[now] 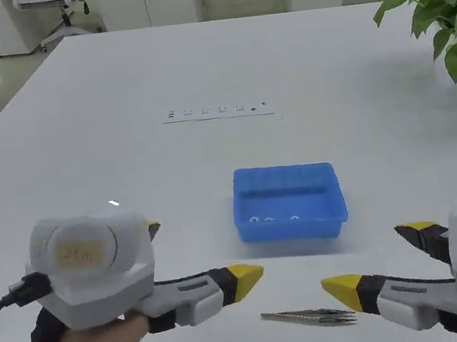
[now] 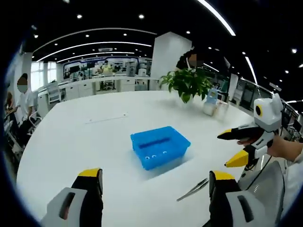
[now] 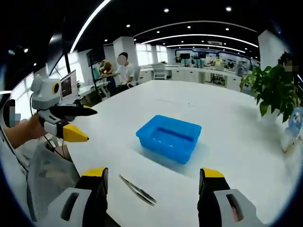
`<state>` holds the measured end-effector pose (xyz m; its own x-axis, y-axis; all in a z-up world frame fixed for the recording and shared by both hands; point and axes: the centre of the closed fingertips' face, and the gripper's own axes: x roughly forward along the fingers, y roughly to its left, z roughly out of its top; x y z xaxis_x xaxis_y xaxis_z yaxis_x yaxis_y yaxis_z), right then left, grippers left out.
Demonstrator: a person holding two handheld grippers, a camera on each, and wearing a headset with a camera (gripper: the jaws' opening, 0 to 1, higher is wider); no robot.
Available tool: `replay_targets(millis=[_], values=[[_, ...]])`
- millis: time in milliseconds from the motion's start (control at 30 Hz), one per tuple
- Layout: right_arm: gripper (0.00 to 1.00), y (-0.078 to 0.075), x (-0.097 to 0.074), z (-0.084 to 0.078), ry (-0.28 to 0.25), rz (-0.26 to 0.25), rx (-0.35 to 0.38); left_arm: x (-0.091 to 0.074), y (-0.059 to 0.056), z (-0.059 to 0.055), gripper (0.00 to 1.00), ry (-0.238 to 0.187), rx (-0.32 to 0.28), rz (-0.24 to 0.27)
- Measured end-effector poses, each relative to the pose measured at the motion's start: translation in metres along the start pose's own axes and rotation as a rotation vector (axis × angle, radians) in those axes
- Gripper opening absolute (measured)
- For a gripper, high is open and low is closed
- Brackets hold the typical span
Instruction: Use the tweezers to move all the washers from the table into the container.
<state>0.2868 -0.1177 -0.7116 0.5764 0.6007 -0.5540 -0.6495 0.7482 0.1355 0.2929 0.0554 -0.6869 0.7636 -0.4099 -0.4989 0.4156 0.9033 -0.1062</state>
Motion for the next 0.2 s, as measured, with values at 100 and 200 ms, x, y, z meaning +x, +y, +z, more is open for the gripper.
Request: replay_targets(millis=[100,200], values=[[0.90,0.0003,0.0028,-0.0054,-0.001,-0.001,0.032,-0.0031,0.0073,-0.0023,0.99,0.001,-0.001,0.045],[0.93,0.0020,0.0025,-0.0090,0.003,-0.007,0.029,-0.0042,0.0082,-0.0041,0.99,0.004,-0.001,0.058]])
